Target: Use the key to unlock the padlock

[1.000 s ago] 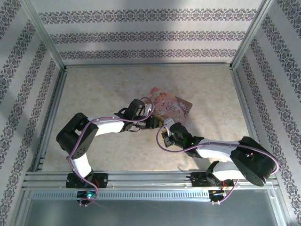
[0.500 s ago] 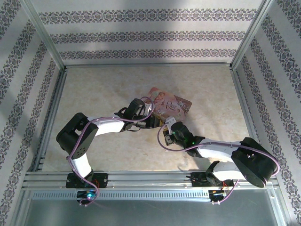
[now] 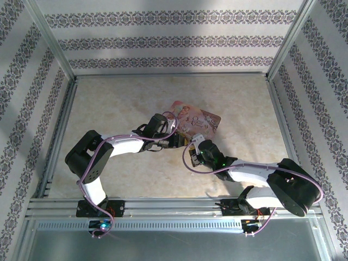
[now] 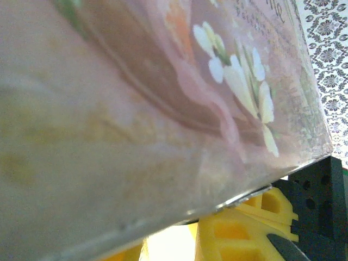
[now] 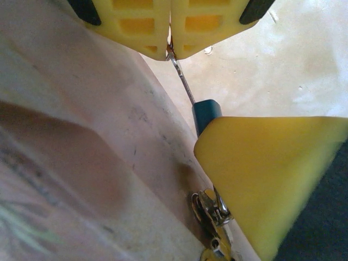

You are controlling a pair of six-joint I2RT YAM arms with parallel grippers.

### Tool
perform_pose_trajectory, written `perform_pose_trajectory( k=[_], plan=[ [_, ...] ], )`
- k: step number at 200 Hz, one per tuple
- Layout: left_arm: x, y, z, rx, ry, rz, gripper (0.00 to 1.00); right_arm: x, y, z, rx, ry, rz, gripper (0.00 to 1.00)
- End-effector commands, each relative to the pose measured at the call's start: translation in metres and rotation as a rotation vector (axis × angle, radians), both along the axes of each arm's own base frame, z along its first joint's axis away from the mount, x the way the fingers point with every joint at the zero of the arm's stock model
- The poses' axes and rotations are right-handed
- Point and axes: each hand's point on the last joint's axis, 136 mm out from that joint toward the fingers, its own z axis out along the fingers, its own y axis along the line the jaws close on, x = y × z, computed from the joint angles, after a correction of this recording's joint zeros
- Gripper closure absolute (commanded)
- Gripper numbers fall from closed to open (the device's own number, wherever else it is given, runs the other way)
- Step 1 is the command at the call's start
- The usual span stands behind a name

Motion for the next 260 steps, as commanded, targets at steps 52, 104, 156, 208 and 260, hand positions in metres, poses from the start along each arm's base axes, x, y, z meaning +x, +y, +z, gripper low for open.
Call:
perform_pose_trajectory(
  k=[52, 104, 156, 208, 260],
  plan=[
    [-0.005, -0.011, 0.028, -0.057, -0.035, -0.041, 0.81, 0.009, 0.012, 0.003, 0.05, -0.008, 0.017, 1.0],
    [-0.005, -0.01, 0.025, -0.052, -0.032, -0.037, 0.81, 0.01, 0.011, 0.006, 0.066, -0.019, 0.006, 1.0],
    [-0.004, -0.01, 0.025, -0.051, -0.034, -0.037, 0.81, 0.011, 0.006, 0.012, 0.086, -0.03, -0.01, 1.0],
    [-0.005, -0.01, 0.024, -0.05, -0.032, -0.037, 0.81, 0.006, 0.002, 0.006, 0.085, -0.015, -0.006, 1.0],
    [-0.005, -0.01, 0.024, -0.05, -0.032, -0.034, 0.81, 0.002, 0.003, 0.006, 0.096, -0.009, 0.01, 1.0]
  ],
)
